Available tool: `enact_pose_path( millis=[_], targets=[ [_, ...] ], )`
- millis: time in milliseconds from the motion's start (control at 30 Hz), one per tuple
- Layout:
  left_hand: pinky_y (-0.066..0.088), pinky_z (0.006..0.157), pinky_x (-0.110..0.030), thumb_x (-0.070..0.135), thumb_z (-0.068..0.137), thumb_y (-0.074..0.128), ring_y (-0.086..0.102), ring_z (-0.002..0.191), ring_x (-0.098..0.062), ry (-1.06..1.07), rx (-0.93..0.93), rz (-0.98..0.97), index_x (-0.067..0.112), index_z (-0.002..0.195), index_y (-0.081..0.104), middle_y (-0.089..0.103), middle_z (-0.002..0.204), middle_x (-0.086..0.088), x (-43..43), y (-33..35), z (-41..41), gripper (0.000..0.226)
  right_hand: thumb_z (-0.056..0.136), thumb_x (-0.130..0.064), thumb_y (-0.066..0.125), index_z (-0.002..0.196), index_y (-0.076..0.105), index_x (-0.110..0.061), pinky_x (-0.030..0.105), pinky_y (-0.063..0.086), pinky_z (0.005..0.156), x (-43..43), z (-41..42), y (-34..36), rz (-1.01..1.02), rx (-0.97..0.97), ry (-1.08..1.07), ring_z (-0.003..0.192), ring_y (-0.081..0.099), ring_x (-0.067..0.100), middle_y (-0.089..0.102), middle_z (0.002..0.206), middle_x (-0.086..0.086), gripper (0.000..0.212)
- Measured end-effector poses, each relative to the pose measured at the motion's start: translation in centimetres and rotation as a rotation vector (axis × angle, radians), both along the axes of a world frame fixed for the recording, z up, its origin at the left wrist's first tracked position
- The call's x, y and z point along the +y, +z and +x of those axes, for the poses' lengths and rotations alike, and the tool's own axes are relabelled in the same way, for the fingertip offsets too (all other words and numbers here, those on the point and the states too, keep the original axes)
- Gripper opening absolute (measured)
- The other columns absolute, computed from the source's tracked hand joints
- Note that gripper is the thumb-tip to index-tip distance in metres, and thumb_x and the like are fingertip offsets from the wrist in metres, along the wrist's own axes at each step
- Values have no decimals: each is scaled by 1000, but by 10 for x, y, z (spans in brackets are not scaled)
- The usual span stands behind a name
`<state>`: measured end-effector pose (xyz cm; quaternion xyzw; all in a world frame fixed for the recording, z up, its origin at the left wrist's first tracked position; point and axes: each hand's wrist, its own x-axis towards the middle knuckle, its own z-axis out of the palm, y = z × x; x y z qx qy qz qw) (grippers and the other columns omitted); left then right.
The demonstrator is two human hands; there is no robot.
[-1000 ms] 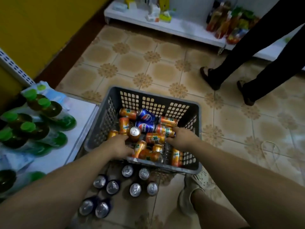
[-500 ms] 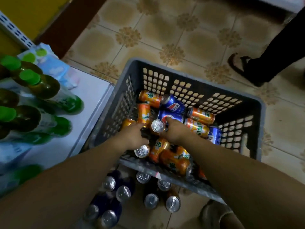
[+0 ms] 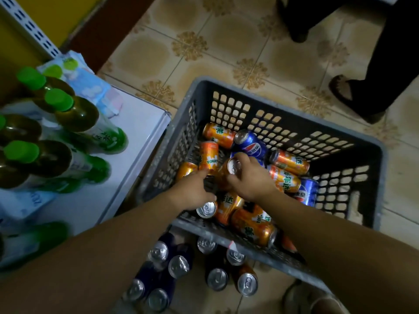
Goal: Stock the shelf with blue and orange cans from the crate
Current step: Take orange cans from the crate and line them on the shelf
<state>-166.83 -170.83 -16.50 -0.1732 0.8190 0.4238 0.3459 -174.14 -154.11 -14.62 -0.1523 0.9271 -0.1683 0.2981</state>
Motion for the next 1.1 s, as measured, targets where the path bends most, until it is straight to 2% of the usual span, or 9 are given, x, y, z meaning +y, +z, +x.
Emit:
enact_pose_path(
  millis=[233,333,467,600,667,767,867,967,1100],
  targets=[
    [45,99,-34,35,60,80,56,112,-11,242,209,231,32,143,30,58,123,10,18,111,10,97,85,-41,49,139,42,-33,37,47,95,-7,19,127,-492,63,-278,119,50,18,52,132,0,55],
    [44,88,-22,15,73,80,55,106,-6,318,358,283,27,145,28,53,121,11,14,182,25,90,77,-42,50,128,46,-38,40,53,88,-18,34,196,-749,55,-469,104,55,13,54,112,-9,51],
    [44,66,-8,14,74,79,53,90,6,386,538,272,36,128,34,53,104,20,8,276,55,74,70,-56,55,119,54,-33,42,54,90,-33,62,282,-919,108,-569,105,57,14,58,114,-4,54],
    [54,87,-34,38,56,81,65,99,-11,476,665,296,31,125,50,67,110,7,-5,352,99,76,75,-52,57,118,56,-18,24,51,76,-46,98,366,-1083,94,-406,93,60,6,61,105,-4,54],
    [55,86,-36,34,61,79,67,98,-13,496,708,327,34,116,55,69,107,4,-14,386,128,60,78,-42,69,116,52,-22,19,51,70,-55,119,406,-1091,81,-281,89,61,3,60,104,-6,46],
    [55,79,-26,22,70,79,67,97,-12,514,757,334,28,121,51,68,109,1,-25,433,180,58,81,-39,73,124,49,-27,29,55,81,-78,154,456,-1082,128,-147,96,63,9,60,109,-6,51],
    [53,84,-28,40,50,79,67,96,-9,570,830,189,25,127,48,68,109,4,-47,467,235,84,77,-43,75,132,48,-28,31,53,86,-111,200,494,-1080,167,-30,97,62,10,59,106,-10,63],
    [51,84,-24,42,49,83,66,94,-4,642,858,27,25,126,47,67,109,7,-74,490,298,87,72,-50,75,133,48,-28,37,53,90,-147,251,517,-1076,138,106,99,62,14,60,112,-4,71],
    [49,98,-35,25,64,86,62,104,-6,704,802,-192,27,130,44,64,114,9,-111,501,386,79,74,-47,75,136,46,-25,38,53,91,-196,321,526,-1046,80,279,101,62,16,59,117,-1,72]
  ],
)
